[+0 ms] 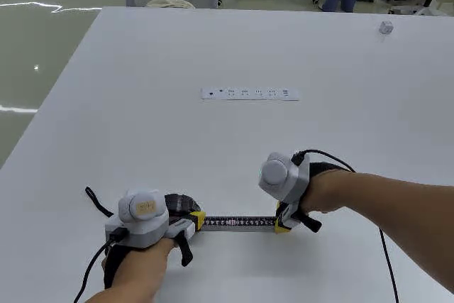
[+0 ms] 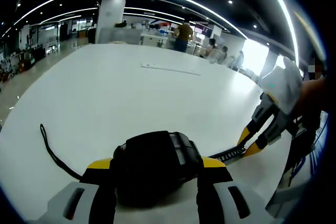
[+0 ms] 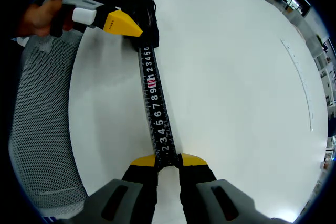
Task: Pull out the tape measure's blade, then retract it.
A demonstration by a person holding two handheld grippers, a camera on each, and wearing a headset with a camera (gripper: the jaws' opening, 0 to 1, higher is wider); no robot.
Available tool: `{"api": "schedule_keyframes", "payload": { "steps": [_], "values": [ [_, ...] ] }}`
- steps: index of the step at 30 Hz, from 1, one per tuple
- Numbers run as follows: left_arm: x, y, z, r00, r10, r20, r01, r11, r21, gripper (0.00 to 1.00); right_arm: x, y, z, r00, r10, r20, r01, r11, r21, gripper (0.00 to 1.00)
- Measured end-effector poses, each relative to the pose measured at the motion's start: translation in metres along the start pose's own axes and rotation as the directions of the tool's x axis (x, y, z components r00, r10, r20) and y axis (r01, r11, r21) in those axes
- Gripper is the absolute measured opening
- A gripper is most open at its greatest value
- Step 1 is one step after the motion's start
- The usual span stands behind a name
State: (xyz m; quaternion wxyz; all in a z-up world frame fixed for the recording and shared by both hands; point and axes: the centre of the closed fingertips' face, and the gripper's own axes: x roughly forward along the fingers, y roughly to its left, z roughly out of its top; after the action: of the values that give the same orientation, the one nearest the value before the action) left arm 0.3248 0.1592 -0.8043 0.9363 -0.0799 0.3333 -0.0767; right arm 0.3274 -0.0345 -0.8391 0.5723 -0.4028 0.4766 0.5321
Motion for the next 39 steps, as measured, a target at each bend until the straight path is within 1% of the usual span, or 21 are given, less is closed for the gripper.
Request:
{"api": "schedule_keyframes", "payload": {
  "steps": [5, 39],
  "values": [
    [0.0, 0.0, 0.0, 1.0, 0.0, 0.001, 0.0, 1.0, 0.0, 0.58, 0.001, 0.001, 0.003, 1.0, -0.003, -0.001, 0.003, 1.0, -0.003, 0.15],
    [0.0, 0.0, 0.0, 1.0, -0.004, 0.002, 0.004, 1.0, -0.005, 0.59, 0.004, 0.006, 0.019, 0.9993, 0.007, 0.037, -0.007, 1.0, -0.005, 0.15]
  ]
}}
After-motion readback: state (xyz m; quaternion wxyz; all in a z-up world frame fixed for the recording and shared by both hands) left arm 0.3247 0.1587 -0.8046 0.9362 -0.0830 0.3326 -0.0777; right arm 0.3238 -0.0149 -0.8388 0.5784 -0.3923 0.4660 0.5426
